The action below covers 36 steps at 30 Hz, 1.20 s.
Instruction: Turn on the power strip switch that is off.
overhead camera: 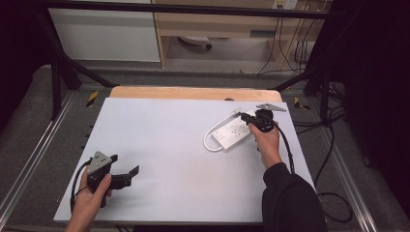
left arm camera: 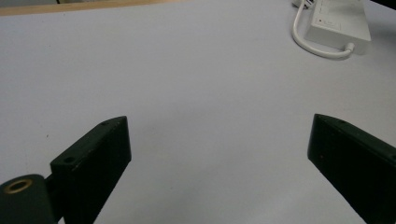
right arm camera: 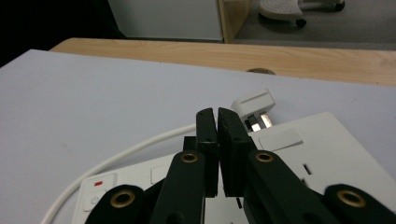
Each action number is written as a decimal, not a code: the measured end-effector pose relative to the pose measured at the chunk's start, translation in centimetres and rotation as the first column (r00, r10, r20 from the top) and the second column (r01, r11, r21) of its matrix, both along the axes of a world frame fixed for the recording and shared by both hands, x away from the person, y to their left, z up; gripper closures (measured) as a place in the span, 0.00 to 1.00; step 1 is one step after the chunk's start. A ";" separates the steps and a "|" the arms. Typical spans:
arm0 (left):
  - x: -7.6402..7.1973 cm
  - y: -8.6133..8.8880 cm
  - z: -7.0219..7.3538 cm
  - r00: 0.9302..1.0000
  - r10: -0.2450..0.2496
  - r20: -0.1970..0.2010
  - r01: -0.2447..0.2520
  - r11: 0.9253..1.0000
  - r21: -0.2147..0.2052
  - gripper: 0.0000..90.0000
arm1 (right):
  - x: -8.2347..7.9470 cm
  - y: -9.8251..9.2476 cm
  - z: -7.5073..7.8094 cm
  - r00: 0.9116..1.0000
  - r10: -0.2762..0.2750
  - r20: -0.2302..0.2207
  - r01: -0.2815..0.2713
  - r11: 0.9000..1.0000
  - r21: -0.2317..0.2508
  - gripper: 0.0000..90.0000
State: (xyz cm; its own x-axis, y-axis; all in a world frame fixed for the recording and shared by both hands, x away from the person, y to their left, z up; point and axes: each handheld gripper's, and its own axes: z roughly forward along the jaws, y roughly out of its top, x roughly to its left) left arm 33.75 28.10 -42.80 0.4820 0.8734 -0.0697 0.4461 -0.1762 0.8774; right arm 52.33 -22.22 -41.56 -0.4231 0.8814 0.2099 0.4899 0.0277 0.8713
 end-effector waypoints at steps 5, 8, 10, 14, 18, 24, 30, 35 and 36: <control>-0.2 0.0 0.0 1.000 -0.002 0.001 0.002 1.000 0.003 0.07 | -0.9 -0.5 1.3 1.000 0.001 0.023 -0.001 1.000 -0.002 0.92; -0.2 0.0 0.0 1.000 0.001 -0.001 -0.001 1.000 0.002 0.07 | -1.3 -0.7 1.9 1.000 0.005 0.031 -0.005 1.000 0.002 0.85; -0.1 0.0 0.0 1.000 0.000 -0.003 0.000 1.000 0.003 0.07 | -1.6 -0.7 2.1 0.999 0.010 0.031 -0.010 1.000 -0.002 0.83; -0.2 0.0 0.0 1.000 -0.001 -0.002 0.001 1.000 0.005 0.07 | -2.0 -0.9 2.6 0.999 0.014 0.039 -0.014 1.000 0.002 0.76; -0.3 0.1 0.0 1.000 0.002 -0.002 -0.002 1.000 0.003 0.07 | -2.4 -1.3 2.8 0.999 -0.001 0.039 0.000 1.000 0.005 0.68; -0.3 0.2 0.0 1.000 0.002 -0.001 -0.002 1.000 0.001 0.07 | -3.3 -1.7 3.3 1.000 0.001 0.031 -0.001 1.000 0.005 0.53; -0.4 0.2 0.0 1.000 0.006 -0.001 -0.006 1.000 0.001 0.07 | -4.3 -2.4 3.3 1.000 -0.007 0.015 0.007 1.000 0.008 0.38; -0.4 0.2 -0.1 1.000 0.007 -0.003 -0.007 1.000 0.003 0.07 | -5.4 -3.1 3.3 1.000 -0.016 0.021 0.015 1.000 0.017 0.31; -0.4 0.2 -0.1 1.000 0.008 -0.003 -0.008 1.000 0.002 0.07 | -5.6 -3.2 3.3 1.000 -0.016 0.020 0.015 1.000 0.016 0.29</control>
